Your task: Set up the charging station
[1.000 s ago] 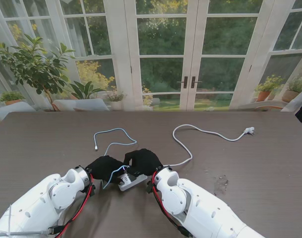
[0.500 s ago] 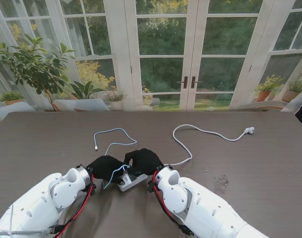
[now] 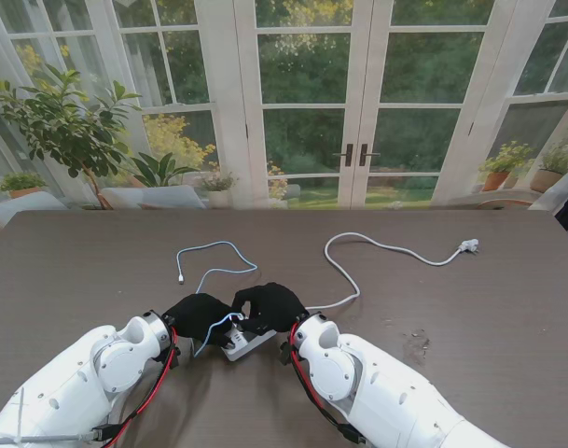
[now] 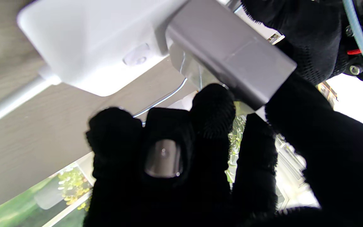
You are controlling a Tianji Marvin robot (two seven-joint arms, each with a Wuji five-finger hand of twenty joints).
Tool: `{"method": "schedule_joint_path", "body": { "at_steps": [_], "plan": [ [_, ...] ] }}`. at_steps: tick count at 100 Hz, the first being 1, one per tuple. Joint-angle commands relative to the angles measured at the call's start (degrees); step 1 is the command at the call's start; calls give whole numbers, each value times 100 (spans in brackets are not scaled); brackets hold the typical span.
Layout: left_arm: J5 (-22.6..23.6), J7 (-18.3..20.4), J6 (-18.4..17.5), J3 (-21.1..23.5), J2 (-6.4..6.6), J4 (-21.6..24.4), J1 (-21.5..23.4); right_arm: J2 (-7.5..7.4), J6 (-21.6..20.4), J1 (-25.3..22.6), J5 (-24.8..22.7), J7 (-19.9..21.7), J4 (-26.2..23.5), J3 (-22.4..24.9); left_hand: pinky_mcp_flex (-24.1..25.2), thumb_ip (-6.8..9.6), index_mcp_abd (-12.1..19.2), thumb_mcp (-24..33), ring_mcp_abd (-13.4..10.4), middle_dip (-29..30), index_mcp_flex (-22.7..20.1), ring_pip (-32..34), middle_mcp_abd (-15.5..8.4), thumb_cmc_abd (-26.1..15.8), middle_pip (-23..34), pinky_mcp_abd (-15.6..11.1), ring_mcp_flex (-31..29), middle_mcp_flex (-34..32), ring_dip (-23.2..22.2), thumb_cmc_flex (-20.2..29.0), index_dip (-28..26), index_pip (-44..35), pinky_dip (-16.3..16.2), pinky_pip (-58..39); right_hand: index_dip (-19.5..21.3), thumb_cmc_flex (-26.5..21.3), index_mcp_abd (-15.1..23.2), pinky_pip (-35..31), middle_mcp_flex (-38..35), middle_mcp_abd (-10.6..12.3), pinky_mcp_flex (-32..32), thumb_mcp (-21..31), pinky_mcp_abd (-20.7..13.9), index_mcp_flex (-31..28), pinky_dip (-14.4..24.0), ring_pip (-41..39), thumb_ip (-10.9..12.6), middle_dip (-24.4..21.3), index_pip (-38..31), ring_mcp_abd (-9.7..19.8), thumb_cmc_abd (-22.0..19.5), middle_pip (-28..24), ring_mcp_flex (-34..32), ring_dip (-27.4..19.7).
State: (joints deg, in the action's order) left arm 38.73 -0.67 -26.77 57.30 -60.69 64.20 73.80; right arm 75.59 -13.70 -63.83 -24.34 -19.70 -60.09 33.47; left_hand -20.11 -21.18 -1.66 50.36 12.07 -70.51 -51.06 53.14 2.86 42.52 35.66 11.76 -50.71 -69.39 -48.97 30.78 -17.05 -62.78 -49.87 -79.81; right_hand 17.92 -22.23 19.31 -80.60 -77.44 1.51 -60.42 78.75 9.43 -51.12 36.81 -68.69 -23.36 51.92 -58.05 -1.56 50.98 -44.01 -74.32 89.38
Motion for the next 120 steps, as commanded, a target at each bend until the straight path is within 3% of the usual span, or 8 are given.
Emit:
{"method": "schedule_joint_path", "body": {
  "at_steps": [1, 49, 84, 120],
  "plan": [
    [112, 216, 6, -70, 4, -135, 148, -121, 64, -176, -40, 193, 372, -64, 34, 458, 936, 445, 140, -93, -465, 217, -217, 556, 99, -60, -97, -136, -104, 1116, -64, -598, -134, -246, 110, -567, -1373, -185, -151, -235, -135, 486, -130, -694, 99, -113, 255, 27, -809, 274, -106, -55, -118, -4456],
    [191, 282, -85, 41, 39, -69, 208, -115, 238, -52, 26, 395, 425, -151, 59, 432, 1004, 436, 125, -92, -468, 196, -233, 562, 106, -101, -61, -112, -110, 1092, -57, -611, -149, -217, 158, -580, -1439, -341, -140, -281, -178, 566, -179, -678, 186, -287, 237, 83, -819, 332, -46, -135, -118, -4359],
    [147, 412, -122, 52, 59, -35, 223, -189, 539, -94, -162, 310, 46, -12, 68, 425, 1012, 427, 110, -109, -485, 167, -237, 565, 80, -130, -33, -87, -111, 1091, -59, -591, -156, -210, 35, -495, -1315, -229, -47, -285, -121, 384, 160, -597, 130, -138, 260, -39, -751, 153, -216, -12, -99, -4428],
    [162, 475, -171, 78, 77, -3, 241, -143, 447, 87, -147, 429, 350, -223, 75, 415, 1010, 419, 118, -108, -493, 165, -225, 559, 69, -134, -21, -80, -116, 1085, -57, -585, -163, -209, 57, -509, -1405, -260, -37, -288, -144, 450, 87, -575, 145, -213, 257, -1, -849, 227, -162, -143, -116, -4398]
  ]
}}
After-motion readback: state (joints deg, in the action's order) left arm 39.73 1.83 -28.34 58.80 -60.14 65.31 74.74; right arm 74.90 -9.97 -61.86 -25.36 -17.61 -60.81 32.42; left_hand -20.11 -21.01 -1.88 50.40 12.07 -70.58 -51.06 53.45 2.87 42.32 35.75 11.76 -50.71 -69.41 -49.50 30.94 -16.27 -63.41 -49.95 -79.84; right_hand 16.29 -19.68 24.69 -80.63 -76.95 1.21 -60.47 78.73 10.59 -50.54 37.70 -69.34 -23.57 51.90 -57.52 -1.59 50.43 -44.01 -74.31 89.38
